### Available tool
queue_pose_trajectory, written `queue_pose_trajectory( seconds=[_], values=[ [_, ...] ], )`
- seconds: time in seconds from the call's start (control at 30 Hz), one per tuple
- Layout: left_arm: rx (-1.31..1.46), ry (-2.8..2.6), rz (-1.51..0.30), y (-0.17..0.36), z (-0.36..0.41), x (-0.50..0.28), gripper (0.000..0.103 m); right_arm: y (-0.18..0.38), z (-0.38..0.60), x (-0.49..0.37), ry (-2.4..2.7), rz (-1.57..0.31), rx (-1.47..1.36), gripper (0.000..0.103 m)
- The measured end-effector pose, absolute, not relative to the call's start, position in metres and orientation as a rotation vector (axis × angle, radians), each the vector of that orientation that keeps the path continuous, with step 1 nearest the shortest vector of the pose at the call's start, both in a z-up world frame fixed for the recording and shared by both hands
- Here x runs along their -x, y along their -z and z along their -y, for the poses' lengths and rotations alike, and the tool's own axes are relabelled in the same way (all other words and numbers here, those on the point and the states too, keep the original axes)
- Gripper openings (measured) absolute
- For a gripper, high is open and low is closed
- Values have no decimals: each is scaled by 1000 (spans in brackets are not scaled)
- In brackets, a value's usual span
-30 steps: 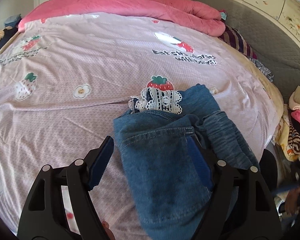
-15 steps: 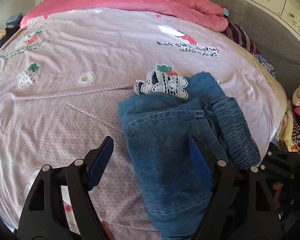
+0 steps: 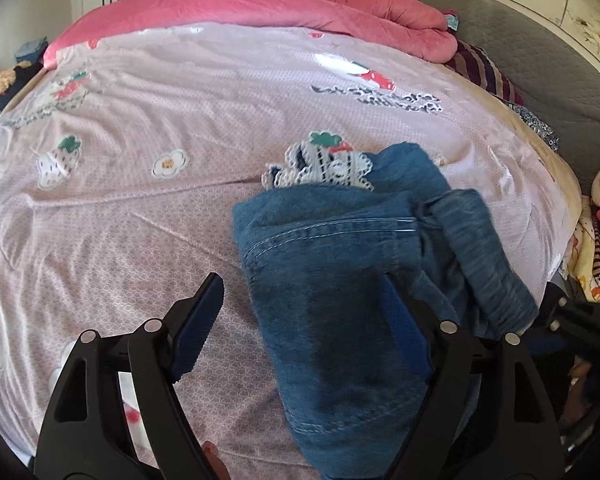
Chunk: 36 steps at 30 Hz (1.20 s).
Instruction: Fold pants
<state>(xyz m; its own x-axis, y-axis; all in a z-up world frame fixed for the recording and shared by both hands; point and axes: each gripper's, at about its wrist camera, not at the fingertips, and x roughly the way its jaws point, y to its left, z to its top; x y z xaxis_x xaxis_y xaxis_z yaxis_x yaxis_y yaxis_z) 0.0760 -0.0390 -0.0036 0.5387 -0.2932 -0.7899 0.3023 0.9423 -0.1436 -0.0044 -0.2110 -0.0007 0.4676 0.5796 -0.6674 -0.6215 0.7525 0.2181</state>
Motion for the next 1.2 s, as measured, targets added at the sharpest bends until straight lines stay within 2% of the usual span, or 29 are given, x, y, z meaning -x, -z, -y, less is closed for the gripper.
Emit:
queue_pose_trajectory(
  seconds=[0.13,0.2,0.5,0.73,0.97,1.2],
  values=[
    [-15,359,-900,-11,41,-67,72,-16,222,7,-707,-752,26,68],
    [-21,363,-878,-20,41,-61,73,-23,227,9,-689,-728,16,77],
    [-42,354,-804,-49,42,-42,81,-44,249,10,-598,-663,-17,91],
    [-55,332,-809,-44,38,-33,89,-45,257,-2,-540,-666,-20,95],
    [-25,307,-875,-14,33,-42,90,-36,248,-40,-518,-719,-41,97],
    [-5,317,-920,4,33,-49,92,-5,243,-87,-508,-859,-114,97]
  ],
)
